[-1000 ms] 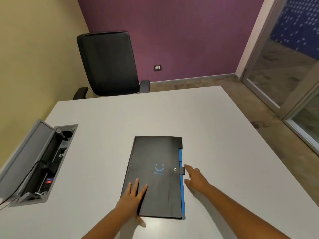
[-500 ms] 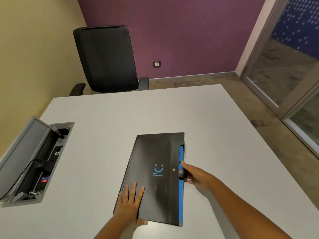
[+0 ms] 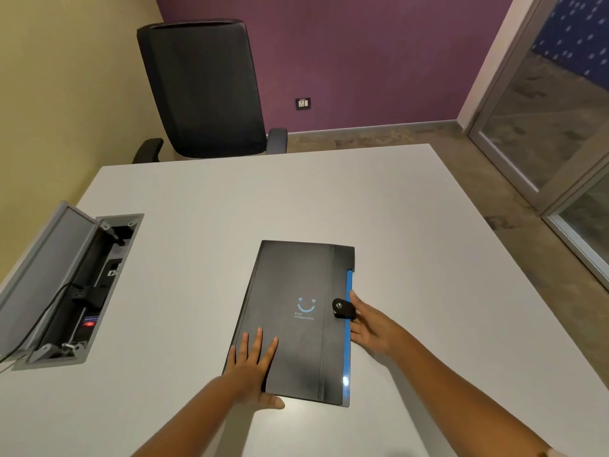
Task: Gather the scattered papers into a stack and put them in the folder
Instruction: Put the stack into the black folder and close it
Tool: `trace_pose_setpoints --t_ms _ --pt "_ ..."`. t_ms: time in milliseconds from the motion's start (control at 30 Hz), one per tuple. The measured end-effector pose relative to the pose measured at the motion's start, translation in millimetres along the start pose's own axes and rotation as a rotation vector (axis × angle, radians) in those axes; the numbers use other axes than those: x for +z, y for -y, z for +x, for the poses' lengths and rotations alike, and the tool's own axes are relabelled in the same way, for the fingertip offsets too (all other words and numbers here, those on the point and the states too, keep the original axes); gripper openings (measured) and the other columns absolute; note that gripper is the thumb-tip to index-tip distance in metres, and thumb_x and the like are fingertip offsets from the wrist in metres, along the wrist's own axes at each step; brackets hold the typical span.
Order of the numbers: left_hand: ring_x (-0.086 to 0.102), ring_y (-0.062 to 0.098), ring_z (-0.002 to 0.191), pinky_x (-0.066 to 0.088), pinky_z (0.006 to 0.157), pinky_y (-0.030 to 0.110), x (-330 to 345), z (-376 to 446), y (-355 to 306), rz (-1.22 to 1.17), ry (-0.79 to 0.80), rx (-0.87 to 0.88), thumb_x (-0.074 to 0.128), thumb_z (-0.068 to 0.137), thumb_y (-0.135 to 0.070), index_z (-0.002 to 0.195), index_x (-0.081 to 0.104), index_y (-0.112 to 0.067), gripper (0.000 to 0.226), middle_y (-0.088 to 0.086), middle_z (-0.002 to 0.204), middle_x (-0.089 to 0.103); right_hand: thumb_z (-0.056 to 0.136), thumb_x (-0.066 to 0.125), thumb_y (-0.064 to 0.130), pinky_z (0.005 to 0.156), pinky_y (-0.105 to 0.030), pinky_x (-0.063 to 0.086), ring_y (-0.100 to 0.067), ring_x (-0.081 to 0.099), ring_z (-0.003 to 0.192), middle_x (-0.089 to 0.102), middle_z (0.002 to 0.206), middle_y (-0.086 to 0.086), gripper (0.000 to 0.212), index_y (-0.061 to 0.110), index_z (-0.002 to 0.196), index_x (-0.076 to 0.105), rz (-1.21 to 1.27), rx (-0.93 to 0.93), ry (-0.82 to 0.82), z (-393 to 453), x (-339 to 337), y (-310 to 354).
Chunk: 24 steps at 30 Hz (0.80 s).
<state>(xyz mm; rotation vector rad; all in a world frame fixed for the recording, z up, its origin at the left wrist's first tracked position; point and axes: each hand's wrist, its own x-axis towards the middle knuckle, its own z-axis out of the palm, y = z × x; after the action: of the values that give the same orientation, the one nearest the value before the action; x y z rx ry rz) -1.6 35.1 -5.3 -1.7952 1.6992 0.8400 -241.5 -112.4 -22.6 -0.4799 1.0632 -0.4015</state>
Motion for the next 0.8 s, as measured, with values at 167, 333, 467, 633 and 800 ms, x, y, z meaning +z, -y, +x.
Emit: trace_pose_setpoints --t_ms 167,333,467,633,800 --pt "-0.033 0.042 0.135 -0.010 0.112 0.056 2.6 2.1 -1.3 0.049 0.009 -0.006 0.055 0.061 -0.078 0.141 -0.027 -0.022 0.128 0.015 0.148 -0.037 0.067 0.081 0.027 0.081 -0.028 0.056 -0.021 0.064 0.097 0.068 0.103 -0.010 0.063 0.004 0.120 0.057 -0.182 -0.009 -0.209 17.8 8.8 -7.6" --pt "-0.034 0.041 0.134 -0.012 0.112 0.056 10.4 8.3 0.0 0.069 -0.019 -0.023 0.054 0.060 -0.079 0.138 -0.031 -0.020 0.130 0.014 0.148 -0.038 0.071 0.080 0.019 0.066 -0.024 0.054 -0.019 0.064 0.081 0.067 0.093 -0.010 0.047 0.004 0.111 0.060 -0.185 0.006 -0.318 22.9 14.9 -7.2" --pt "-0.045 0.039 0.121 -0.012 0.111 0.056 17.1 10.6 0.8 0.059 -0.059 -0.028 0.053 0.059 -0.080 0.126 -0.038 -0.012 0.132 0.014 0.148 -0.037 0.075 0.075 0.018 0.053 -0.021 0.045 -0.012 0.053 0.066 0.057 0.075 -0.004 0.028 0.008 0.095 0.060 -0.216 -0.006 -0.395 23.3 19.1 -5.4" --pt "-0.071 0.026 0.085 -0.021 0.108 0.054 19.2 6.7 0.7 0.031 -0.090 -0.009 0.051 0.060 -0.080 0.097 -0.063 -0.043 0.125 0.011 0.146 -0.040 0.075 0.075 0.016 0.051 -0.022 0.050 -0.015 0.058 0.067 0.061 0.079 -0.007 0.018 0.009 0.080 0.059 -0.286 -0.042 -0.415 20.1 25.0 -2.2" --pt "-0.045 0.038 0.123 -0.012 0.110 0.060 13.1 -0.4 -19.4 0.138 -0.173 0.164 0.056 0.068 -0.069 0.141 -0.028 -0.022 0.121 0.007 0.152 -0.032 0.080 0.068 0.003 0.062 -0.031 0.057 -0.024 0.064 0.070 0.063 0.084 -0.015 0.034 -0.006 0.111 0.057 -0.346 0.006 -0.308 15.8 46.8 4.6"
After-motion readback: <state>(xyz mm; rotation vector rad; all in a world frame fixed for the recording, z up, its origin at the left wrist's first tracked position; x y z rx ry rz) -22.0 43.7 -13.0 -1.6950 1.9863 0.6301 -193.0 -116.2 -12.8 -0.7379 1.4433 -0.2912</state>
